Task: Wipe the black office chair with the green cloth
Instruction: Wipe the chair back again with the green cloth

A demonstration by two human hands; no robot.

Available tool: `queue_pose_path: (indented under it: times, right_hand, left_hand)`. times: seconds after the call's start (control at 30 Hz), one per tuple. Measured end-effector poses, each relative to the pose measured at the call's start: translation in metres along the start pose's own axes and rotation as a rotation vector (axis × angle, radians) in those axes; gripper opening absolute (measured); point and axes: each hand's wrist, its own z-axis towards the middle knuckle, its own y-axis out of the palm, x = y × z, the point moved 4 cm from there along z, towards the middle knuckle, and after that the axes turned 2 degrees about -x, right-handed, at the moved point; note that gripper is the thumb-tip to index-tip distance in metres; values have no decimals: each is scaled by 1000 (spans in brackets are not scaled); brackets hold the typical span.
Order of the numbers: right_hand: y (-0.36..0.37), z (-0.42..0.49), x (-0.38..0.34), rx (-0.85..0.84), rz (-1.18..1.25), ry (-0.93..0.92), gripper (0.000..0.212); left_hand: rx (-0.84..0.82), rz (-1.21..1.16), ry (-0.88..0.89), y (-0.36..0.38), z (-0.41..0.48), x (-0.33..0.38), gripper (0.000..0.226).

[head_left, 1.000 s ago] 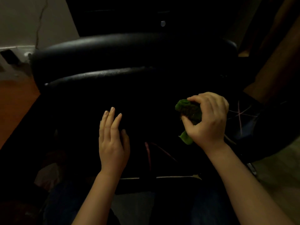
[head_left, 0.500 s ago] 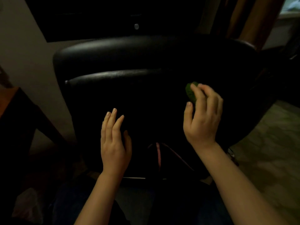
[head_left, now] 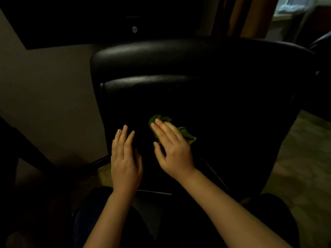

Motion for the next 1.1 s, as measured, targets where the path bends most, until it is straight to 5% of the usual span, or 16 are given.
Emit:
queue_pose_path:
  times: [0.23,0.57,1.1]
  right_hand:
    - [28,-6,-17,-229,-30,-160,52]
    - [22,12,-8,-86,-192,-343,35]
    - [-48,75,21,246,-118,-18,37]
  left_hand:
    - [-25,-34,-3,4,0,-10,49]
    - [-20,-8,15,0,13,-10,51]
    - [47,47,149,-11,80,39,49]
